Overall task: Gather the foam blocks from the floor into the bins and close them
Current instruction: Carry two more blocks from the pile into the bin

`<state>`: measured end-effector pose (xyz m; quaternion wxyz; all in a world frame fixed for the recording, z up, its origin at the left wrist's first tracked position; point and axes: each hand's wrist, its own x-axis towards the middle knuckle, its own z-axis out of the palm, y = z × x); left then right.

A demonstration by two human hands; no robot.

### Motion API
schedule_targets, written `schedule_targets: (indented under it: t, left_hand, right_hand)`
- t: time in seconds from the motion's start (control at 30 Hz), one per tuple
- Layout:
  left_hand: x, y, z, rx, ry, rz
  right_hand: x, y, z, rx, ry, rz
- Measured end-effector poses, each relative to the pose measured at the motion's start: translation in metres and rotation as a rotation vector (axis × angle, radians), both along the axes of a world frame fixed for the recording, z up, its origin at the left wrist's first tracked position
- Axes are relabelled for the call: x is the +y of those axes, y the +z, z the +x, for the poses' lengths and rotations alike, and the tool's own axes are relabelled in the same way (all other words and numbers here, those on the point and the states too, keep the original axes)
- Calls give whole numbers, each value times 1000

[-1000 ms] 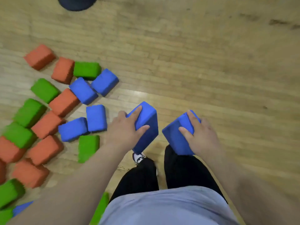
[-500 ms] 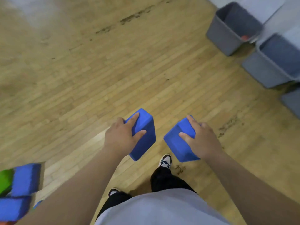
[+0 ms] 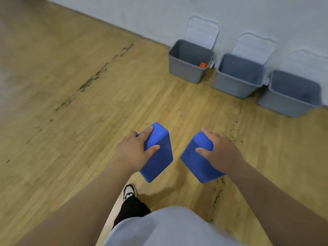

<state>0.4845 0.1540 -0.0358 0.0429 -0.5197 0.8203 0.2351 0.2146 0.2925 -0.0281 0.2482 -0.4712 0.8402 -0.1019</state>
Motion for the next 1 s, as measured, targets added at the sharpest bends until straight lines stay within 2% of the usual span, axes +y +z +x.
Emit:
schedule_targets:
  t: [0.13, 0.3, 0.5, 0.77, 1.0]
  left_hand:
    - [-99, 24, 6, 53, -103, -52]
    - [-205, 58, 19, 30, -219, -119]
    - [-285, 62, 2, 55, -255, -127]
    - [-359, 40, -65, 64, -250, -64]
    - [-443, 35, -162, -13, -133, -76]
  right_hand:
    - [-62, 17, 20, 25, -108, -76]
    - [-125, 36, 47, -11, -202, -138]
    - [-186, 38, 47, 29, -231, -134]
    - [-274, 5, -33, -6, -228, -90]
    - [-384, -15, -156, -11, -67, 7]
